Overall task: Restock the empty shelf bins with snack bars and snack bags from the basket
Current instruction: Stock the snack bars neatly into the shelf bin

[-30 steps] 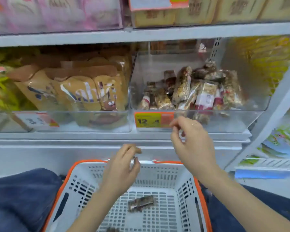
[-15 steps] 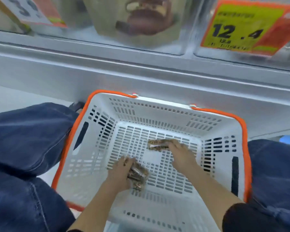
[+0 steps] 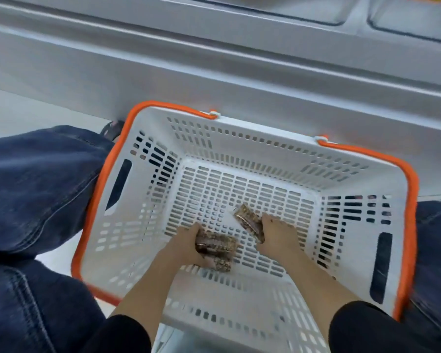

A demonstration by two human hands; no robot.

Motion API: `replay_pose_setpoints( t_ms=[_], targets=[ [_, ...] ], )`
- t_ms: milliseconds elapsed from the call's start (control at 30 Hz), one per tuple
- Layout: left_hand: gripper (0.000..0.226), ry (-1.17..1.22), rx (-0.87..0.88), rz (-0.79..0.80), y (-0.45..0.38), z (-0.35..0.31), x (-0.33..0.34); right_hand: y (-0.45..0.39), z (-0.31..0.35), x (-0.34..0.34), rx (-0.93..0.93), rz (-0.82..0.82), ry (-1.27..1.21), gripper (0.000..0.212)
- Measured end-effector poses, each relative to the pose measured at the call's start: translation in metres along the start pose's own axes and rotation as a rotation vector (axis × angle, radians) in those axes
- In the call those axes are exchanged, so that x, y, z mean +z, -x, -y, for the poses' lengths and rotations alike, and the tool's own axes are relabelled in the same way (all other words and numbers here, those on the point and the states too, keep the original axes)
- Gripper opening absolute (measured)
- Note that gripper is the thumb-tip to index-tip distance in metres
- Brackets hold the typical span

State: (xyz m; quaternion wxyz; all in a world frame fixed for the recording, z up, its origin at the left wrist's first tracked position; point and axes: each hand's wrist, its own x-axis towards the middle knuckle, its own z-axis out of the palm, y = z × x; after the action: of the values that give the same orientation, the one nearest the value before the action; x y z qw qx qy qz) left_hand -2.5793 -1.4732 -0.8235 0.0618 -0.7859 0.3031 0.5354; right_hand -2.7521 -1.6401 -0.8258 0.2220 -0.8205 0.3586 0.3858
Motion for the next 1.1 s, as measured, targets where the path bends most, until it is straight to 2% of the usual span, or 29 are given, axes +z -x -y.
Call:
replay_pose_setpoints(
  t_ms=[67,167,233,300,333,400,433,500,567,667,767,833,900,967,1000,1100],
  targets=[
    [0.115,0.087,-0.024,0.064,0.005,-0.002,0.001,0.006,0.002,0.001,0.023,0.096,-0.115,0.065],
    [0.115,0.188,-0.050,0.121,0.015,-0.009,0.001,0.016,0.005,-0.001,0.088,0.257,-0.407,0.069],
    [0.106,0.186,-0.082,0.112,0.021,-0.017,0.000,0.025,0.009,-0.004,0.127,0.331,-0.577,0.078],
    [0.085,0.236,-0.124,0.057,0.028,-0.025,-0.002,0.038,0.014,-0.009,0.149,0.347,-0.760,0.081],
    [0.073,0.305,-0.142,0.016,0.034,-0.030,-0.004,0.045,0.017,-0.011,0.163,0.348,-0.857,0.074],
    [0.058,0.550,-0.206,-0.053,0.047,-0.039,-0.010,0.058,0.025,-0.017,0.197,0.334,-1.065,0.041],
    [0.057,0.700,-0.235,-0.069,0.055,-0.046,-0.015,0.066,0.031,-0.022,0.207,0.327,-1.166,0.036],
    [0.058,0.925,-0.235,-0.100,0.072,-0.062,-0.026,0.081,0.044,-0.035,0.187,0.318,-1.325,0.041],
    [0.054,1.023,-0.142,-0.133,0.090,-0.080,-0.039,0.097,0.057,-0.048,0.151,0.267,-1.523,0.051],
    [0.043,1.085,0.056,-0.245,0.126,-0.106,-0.055,0.125,0.064,-0.076,0.048,0.057,-1.792,0.051],
    [0.055,1.062,0.233,-0.380,0.171,-0.129,-0.070,0.164,0.058,-0.107,-0.127,-0.089,-1.907,0.040],
    [0.045,1.033,0.395,-0.431,0.207,-0.144,-0.081,0.196,0.051,-0.125,-0.263,-0.174,-1.949,0.039],
    [0.029,0.985,0.550,-0.416,0.238,-0.161,-0.092,0.230,0.041,-0.141,-0.353,-0.263,-1.954,0.044],
    [0.024,0.924,0.642,-0.384,0.264,-0.182,-0.098,0.258,0.025,-0.154,-0.404,-0.329,-1.985,0.042],
    [0.026,0.913,0.667,-0.363,0.269,-0.192,-0.102,0.270,0.017,-0.163,-0.408,-0.383,-1.997,0.044],
    [0.043,0.845,0.732,-0.352,0.285,-0.230,-0.120,0.294,-0.003,-0.190,-0.357,-0.590,-2.002,0.068]
  ],
)
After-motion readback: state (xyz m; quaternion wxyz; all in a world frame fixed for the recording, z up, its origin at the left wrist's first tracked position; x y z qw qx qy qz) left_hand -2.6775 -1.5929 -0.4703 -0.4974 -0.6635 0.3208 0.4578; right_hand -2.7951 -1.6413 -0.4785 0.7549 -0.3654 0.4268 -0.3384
